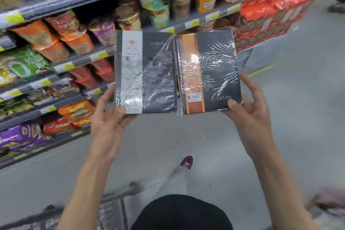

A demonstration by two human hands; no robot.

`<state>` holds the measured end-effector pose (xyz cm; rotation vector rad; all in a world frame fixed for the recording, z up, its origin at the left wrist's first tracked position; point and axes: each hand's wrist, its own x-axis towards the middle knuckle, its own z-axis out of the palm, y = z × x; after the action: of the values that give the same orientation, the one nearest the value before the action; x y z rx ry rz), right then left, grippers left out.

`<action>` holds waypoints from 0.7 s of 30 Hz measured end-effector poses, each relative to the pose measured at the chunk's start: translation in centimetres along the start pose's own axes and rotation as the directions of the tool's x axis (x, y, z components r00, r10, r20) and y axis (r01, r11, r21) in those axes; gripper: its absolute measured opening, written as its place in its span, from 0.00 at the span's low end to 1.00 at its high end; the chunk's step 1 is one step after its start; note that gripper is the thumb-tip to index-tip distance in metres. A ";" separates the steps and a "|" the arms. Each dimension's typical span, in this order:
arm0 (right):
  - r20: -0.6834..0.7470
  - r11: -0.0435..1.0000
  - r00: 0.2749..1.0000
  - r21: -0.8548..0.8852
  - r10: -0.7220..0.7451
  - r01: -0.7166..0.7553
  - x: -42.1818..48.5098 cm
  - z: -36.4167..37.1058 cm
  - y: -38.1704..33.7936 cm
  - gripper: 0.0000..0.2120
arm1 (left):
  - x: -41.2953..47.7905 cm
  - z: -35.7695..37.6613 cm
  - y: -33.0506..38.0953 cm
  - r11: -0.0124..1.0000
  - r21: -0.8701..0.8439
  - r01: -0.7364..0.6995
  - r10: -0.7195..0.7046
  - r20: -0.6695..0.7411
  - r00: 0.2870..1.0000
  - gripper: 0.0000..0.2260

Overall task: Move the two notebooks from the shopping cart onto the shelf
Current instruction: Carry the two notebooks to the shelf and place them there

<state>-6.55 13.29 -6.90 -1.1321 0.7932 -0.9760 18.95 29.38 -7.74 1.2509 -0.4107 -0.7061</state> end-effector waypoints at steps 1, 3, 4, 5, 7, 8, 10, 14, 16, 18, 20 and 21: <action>-0.027 1.000 1.000 -0.002 -0.008 0.008 1.3 -0.8 -0.2 0.29 | 1.6 1.5 -0.4 1.000 -0.006 0.010 -0.010 0.026 1.000 0.26; -0.088 1.000 0.996 -0.010 -0.027 0.026 4.1 -2.3 -0.7 0.29 | 5.1 4.7 -1.3 1.000 -0.008 0.022 -0.022 0.088 0.996 0.26; -0.124 0.999 0.992 -0.014 -0.038 0.036 5.4 -3.1 -1.0 0.29 | 6.9 6.5 -1.7 1.000 -0.002 0.028 -0.027 0.124 0.992 0.26; -0.158 0.999 0.986 -0.015 -0.048 0.046 6.8 -4.0 -1.3 0.29 | 8.5 8.3 -1.9 0.999 0.006 0.033 -0.033 0.158 0.987 0.26; -0.219 0.998 0.973 -0.014 -0.067 0.066 9.2 -6.0 -2.0 0.29 | 11.4 12.2 -2.5 0.999 0.016 0.047 -0.049 0.215 0.975 0.25; -0.243 0.997 0.967 -0.012 -0.074 0.073 10.2 -6.9 -2.3 0.28 | 12.7 14.0 -2.8 0.998 0.016 0.061 -0.063 0.235 0.970 0.24; -0.302 0.996 0.949 0.000 -0.085 0.089 12.1 -9.1 -2.8 0.28 | 15.2 17.9 -3.5 0.995 0.028 0.094 -0.098 0.284 0.954 0.24; -0.468 0.993 0.877 -0.006 -0.108 0.119 14.1 -14.7 -3.8 0.28 | 19.2 26.7 -5.2 0.988 0.085 0.130 -0.154 0.423 0.893 0.23; -0.545 0.990 0.829 -0.017 -0.124 0.137 14.6 -17.8 -4.5 0.28 | 20.1 31.3 -6.4 0.983 0.097 0.158 -0.185 0.486 0.854 0.23; -0.618 0.988 0.775 -0.023 -0.134 0.152 14.8 -21.0 -5.1 0.29 | 20.7 35.9 -8.0 0.976 0.110 0.186 -0.216 0.548 0.808 0.23; -0.678 0.984 0.719 -0.037 -0.154 0.175 14.8 -24.3 -5.7 0.29 | 21.0 40.6 -9.8 0.971 0.133 0.200 -0.239 0.603 0.761 0.24; -0.703 0.981 0.692 -0.043 -0.163 0.187 14.7 -26.0 -6.1 0.29 | 21.0 42.9 -10.7 0.967 0.146 0.207 -0.252 0.629 0.735 0.24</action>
<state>-25.66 -10.43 -8.06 -0.7914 1.2910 -1.6281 3.98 -17.22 -7.77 1.1000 -0.8611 -1.3620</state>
